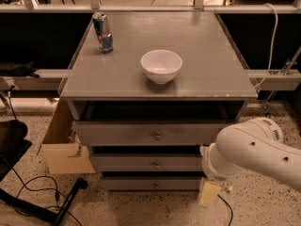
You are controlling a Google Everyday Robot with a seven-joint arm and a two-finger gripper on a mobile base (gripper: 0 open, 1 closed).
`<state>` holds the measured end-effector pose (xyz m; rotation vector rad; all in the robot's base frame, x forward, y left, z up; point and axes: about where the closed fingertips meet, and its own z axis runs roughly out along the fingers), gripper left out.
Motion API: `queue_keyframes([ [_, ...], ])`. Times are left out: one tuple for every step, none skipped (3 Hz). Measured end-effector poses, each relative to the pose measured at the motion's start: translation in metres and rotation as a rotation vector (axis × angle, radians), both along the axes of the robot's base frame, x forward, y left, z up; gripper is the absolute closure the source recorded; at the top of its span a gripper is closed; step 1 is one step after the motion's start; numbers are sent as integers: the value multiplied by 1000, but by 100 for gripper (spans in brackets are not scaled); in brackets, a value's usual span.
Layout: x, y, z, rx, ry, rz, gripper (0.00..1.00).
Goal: Open middle drawer
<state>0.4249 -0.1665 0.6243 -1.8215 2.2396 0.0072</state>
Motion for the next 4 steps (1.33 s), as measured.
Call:
queue_keyframes([
  [11, 4, -22, -42, -2, 19, 0],
  [41, 0, -66, -82, -21, 36, 0],
  [71, -7, -90, -131, -57, 48, 0],
  [88, -12, -120, -137, -51, 53, 0],
])
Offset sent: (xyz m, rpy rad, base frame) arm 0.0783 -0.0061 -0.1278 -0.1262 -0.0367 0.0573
